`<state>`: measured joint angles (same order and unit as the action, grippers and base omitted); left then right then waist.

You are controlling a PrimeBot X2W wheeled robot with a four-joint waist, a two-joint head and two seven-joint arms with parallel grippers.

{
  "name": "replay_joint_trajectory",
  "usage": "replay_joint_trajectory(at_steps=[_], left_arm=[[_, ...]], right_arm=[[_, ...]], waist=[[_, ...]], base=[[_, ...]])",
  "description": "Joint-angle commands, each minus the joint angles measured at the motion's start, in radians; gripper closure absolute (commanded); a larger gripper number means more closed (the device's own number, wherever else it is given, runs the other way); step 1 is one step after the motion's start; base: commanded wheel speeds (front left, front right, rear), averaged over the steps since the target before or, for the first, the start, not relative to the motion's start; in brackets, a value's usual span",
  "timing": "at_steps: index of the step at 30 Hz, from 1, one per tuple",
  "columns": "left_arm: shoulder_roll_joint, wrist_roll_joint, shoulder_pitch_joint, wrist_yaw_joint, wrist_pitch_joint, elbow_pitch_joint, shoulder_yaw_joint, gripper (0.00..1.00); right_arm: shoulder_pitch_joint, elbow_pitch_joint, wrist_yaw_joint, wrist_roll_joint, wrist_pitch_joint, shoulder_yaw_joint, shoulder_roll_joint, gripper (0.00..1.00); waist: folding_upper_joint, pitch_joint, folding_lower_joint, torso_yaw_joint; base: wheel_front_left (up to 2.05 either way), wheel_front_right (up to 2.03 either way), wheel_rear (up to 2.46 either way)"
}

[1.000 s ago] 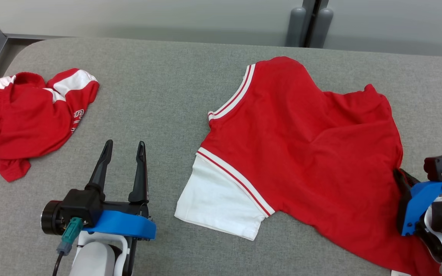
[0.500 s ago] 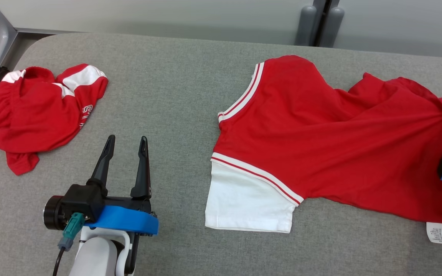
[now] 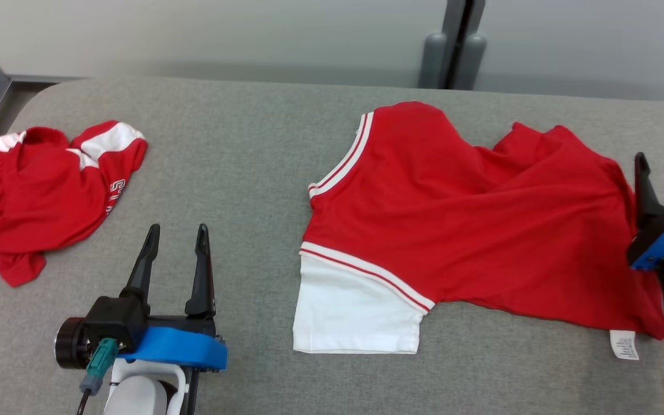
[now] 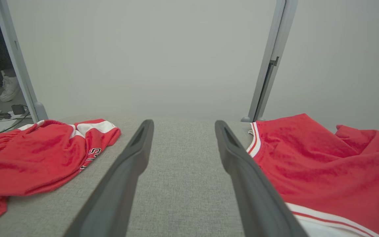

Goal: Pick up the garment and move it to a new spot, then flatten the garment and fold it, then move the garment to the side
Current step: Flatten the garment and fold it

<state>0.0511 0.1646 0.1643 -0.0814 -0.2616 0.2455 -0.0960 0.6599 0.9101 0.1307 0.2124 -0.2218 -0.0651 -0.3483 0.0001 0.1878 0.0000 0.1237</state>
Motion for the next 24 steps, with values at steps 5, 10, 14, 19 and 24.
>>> replay_joint_trajectory(at_steps=[5,10,14,19,24], left_arm=[[0.007,-0.015,-0.037,-0.004,-0.005,-0.006,0.026,0.0],[0.009,-0.02,-0.071,-0.009,-0.005,-0.001,0.043,0.0],[0.009,-0.025,-0.092,-0.014,-0.005,0.004,0.049,0.0],[0.011,-0.029,-0.118,-0.016,-0.005,0.005,0.057,0.0],[0.01,-0.035,-0.143,-0.01,-0.005,-0.001,0.064,0.0]], right_arm=[[-0.079,-0.118,0.0,-0.002,-0.036,0.027,0.049,0.0],[-0.196,-0.279,0.0,0.007,-0.042,0.046,0.108,0.0],[-0.316,-0.4,0.0,-0.005,-0.042,0.044,0.154,0.0],[-0.458,-0.546,0.0,-0.031,-0.01,0.03,0.212,0.0],[-0.579,-0.689,0.0,-0.064,0.038,0.005,0.252,0.0]], waist=[[-0.0001,-0.055,0.0,-0.058],[-0.0001,-0.096,0.0,-0.09],[-0.0001,-0.123,0.0,-0.098],[-0.0001,-0.147,0.0,-0.099],[-0.0001,-0.159,0.0,-0.094]], base=[[0.0,0.0,0.0],[0.0,0.0,0.0],[0.0,0.0,0.0],[0.0,0.0,0.0],[0.0,0.0,0.0]])
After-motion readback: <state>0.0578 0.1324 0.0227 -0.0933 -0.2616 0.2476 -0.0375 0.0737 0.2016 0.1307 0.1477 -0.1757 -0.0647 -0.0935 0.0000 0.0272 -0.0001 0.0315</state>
